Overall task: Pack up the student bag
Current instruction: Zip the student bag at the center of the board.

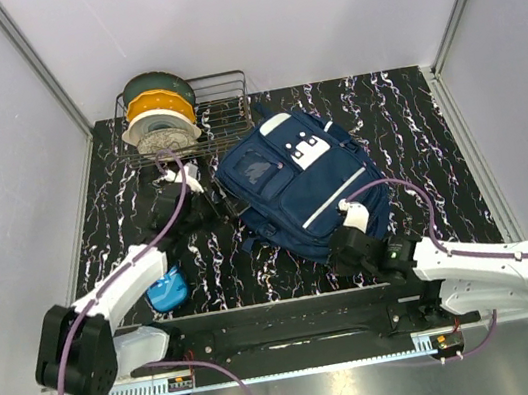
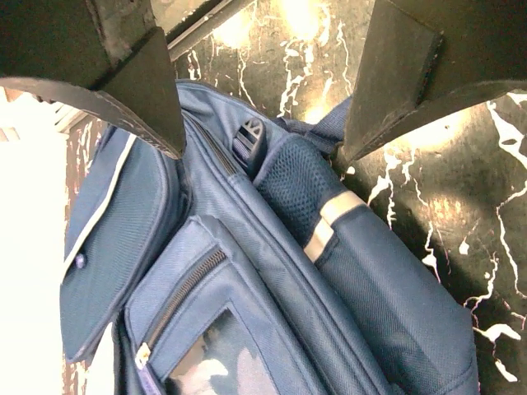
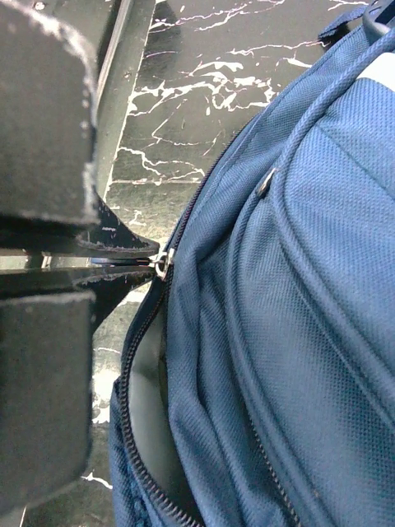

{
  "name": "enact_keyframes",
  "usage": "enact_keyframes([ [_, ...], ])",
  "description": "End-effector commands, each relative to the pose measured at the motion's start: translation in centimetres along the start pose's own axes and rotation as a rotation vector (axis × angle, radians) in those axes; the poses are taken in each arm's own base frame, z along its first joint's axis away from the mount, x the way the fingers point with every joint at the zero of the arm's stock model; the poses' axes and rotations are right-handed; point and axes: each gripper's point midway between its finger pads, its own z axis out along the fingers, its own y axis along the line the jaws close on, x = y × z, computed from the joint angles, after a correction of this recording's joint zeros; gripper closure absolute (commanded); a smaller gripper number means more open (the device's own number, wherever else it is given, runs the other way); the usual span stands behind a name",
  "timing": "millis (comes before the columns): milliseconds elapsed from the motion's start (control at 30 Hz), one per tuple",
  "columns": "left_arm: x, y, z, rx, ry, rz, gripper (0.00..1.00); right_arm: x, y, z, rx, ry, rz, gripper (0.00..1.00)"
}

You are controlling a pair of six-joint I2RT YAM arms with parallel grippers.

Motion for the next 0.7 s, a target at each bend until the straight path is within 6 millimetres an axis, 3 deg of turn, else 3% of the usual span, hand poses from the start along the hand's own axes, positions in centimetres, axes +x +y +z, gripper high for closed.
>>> enact_keyframes([
  [0,2.1,0.0,-1.8,-0.013,-0.011,-0.033,0.18,-2.7,2.7,0.0,-0.054,-0.072,0.02,1.0],
  [67,3.2,-0.4,-2.3,-0.01,-0.018,-0.072,0.16,-3.0,3.0,0.0,-0.058,-0.082,0.025,1.0],
  [200,7.0,-3.2,-1.8,0.053,0.039,-0.103,0.16,-3.4,3.7,-0.2,-0.087,-0.093,0.023,1.0],
  [333,9.7,-5.5,-0.1,0.113,0.115,-0.096,0.16,-3.1,4.0,-0.5,-0.113,-0.081,0.011,1.0],
  [367,9.8,-7.1,0.0,0.156,0.124,-0.082,0.16,-3.0,3.9,-0.6,-0.115,-0.077,0.009,1.0],
  [467,10.8,-8.4,1.1,0.176,0.16,-0.059,0.17,-2.9,3.9,-0.8,-0.125,-0.073,0.009,1.0],
  [667,11.9,-8.1,2.4,0.144,0.187,-0.065,0.24,-3.4,4.2,-1.2,-0.137,-0.091,0.019,1.0],
])
